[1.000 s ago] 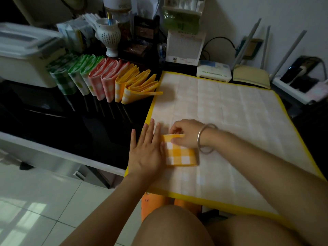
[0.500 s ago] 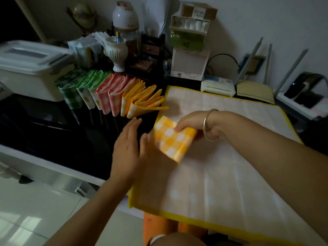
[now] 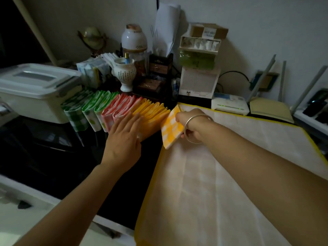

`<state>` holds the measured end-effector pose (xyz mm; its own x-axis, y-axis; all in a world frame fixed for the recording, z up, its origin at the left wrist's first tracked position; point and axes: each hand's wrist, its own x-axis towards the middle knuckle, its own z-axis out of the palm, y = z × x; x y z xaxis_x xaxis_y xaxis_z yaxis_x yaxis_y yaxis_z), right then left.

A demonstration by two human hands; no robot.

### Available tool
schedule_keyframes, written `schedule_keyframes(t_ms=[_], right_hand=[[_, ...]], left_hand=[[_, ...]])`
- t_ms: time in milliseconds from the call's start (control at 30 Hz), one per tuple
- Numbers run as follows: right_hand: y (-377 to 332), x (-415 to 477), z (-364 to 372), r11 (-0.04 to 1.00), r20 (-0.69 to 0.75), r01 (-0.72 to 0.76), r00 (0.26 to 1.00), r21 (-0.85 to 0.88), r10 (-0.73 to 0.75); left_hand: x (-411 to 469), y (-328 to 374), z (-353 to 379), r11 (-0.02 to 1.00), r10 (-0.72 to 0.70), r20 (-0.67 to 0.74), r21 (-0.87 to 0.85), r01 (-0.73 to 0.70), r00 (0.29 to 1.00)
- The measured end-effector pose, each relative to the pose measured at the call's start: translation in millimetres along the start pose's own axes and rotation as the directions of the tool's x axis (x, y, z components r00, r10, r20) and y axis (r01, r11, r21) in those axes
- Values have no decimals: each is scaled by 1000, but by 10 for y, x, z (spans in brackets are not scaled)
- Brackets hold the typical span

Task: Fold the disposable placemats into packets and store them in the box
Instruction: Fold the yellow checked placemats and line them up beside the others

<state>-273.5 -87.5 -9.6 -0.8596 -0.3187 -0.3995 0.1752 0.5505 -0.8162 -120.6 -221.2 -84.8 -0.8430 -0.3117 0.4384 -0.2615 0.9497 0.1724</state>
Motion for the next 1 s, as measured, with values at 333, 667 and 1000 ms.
schedule_keyframes(t_ms=[333, 667, 1000], right_hand=[[-28, 112, 701, 990, 15, 133, 991, 55, -134], [-26, 271, 850, 966, 16, 224, 974, -129, -224], [-26, 450, 1019, 976, 134, 207, 967, 70, -215]], left_hand=[[-38, 12, -15, 992, 5, -26, -129, -8, 1000], [128, 47, -43, 988, -144, -110, -67, 138, 983], [186, 135, 41, 963, -237, -256, -191, 192, 937]])
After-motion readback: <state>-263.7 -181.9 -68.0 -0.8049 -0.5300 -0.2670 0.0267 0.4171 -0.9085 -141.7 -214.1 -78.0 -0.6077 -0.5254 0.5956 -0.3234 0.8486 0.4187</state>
